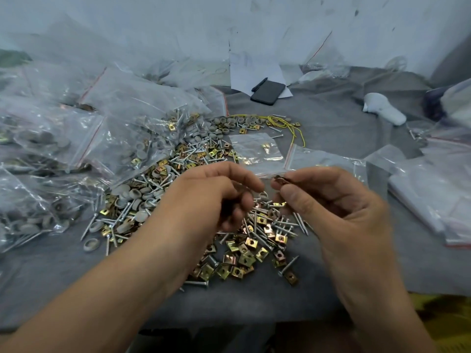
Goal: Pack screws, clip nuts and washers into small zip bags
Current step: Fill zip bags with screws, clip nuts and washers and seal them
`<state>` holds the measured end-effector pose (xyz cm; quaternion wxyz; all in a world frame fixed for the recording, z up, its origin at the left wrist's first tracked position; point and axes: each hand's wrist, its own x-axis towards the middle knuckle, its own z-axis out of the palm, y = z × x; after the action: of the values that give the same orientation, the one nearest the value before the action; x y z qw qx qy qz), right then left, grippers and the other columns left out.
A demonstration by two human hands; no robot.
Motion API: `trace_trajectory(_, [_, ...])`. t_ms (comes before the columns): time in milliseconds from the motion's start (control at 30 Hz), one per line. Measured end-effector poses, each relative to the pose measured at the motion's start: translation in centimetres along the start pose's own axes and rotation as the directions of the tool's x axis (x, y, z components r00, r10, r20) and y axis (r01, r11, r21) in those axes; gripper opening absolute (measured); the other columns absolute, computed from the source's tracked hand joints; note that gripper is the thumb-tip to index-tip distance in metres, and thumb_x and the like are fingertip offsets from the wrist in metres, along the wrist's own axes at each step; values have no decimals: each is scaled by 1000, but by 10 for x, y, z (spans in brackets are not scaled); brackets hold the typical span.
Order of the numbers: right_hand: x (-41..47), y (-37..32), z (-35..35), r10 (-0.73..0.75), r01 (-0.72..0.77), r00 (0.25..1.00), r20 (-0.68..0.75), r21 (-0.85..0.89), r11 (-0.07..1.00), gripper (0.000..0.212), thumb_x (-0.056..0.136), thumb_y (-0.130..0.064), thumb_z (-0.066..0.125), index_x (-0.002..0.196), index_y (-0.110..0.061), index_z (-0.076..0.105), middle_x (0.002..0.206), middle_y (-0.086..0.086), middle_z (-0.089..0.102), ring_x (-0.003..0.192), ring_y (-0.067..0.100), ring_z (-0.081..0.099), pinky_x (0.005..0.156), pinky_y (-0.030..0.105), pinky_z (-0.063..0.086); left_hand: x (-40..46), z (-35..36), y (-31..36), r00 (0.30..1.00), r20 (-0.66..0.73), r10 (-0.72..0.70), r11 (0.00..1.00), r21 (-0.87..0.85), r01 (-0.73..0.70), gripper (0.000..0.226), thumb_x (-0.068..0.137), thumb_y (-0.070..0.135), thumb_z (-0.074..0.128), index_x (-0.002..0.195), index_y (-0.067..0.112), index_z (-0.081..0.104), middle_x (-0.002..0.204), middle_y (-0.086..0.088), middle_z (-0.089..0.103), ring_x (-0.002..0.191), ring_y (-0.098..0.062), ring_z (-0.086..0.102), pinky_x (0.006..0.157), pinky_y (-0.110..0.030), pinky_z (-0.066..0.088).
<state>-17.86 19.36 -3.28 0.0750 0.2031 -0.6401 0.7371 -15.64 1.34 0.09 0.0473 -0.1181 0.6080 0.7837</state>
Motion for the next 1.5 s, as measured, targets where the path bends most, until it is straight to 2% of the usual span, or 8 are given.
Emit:
trace_trajectory(200, [-3,1,9,-120,113,993,-14,-241,964,16,85,-22,85,99,-26,79,95,2,77,88,24,75,77,40,62,0,12,-4,983,61,-171,973,-144,178,33,101,28,44,89,3,63,69,-13,56,50,-15,42,44,-22,29])
trace_trajectory(333, [-3,3,18,-182,175,983,19,-389,905,20,89,-28,82,107,-33,78,97,-7,72,91,18,72,76,34,59,2,17,-13,978,66,-199,914,-348,210,22,95,13,55,107,-3,64,81,-15,55,48,-12,46,38,-21,31])
trace_trajectory(500, [3,3,-8,-105,70,994,-38,-518,852,21,92,-40,74,113,-40,74,101,-13,71,92,12,69,75,26,55,1,2,-14,964,107,-243,785,-562,261,32,89,-2,46,111,-13,66,82,-18,65,57,-16,54,43,-21,44])
trace_trajectory(633, [3,1,-23,9,177,969,246,-721,670,13,86,-28,82,97,-35,80,95,-18,68,93,6,65,80,22,49,2,-3,-7,991,69,-113,787,-603,132,48,77,-11,46,121,-15,65,107,-27,76,85,-32,79,67,-29,65])
trace_trajectory(967, [1,-4,-27,288,73,922,258,-847,526,19,82,-28,86,88,-43,75,97,-22,62,92,-4,59,79,6,40,1,-4,-8,993,105,-48,796,-597,101,35,105,-6,35,136,-11,51,116,-31,75,101,-42,78,69,-32,65])
trace_trajectory(1167, [0,8,-32,202,57,955,218,-801,596,17,87,-25,80,85,-37,68,92,-21,64,94,-2,60,76,7,40,0,-3,-9,991,87,-101,868,-479,130,34,104,-5,36,131,-9,55,108,-27,78,85,-32,81,57,-27,62])
trace_trajectory(1333, [3,8,-23,87,-13,984,157,-422,907,13,97,-15,71,95,-27,66,90,-6,70,87,13,67,77,26,53,-1,-1,-12,975,106,-193,947,-239,214,31,104,1,38,118,-8,64,85,-19,77,56,-20,69,47,-24,53])
trace_trajectory(1500, [7,3,10,-71,113,983,167,-258,960,15,83,-14,85,92,-23,76,85,-3,77,81,18,76,75,29,60,7,-4,-12,926,211,-314,932,-116,343,32,105,33,43,98,8,61,66,-13,60,44,-17,49,37,-21,33])
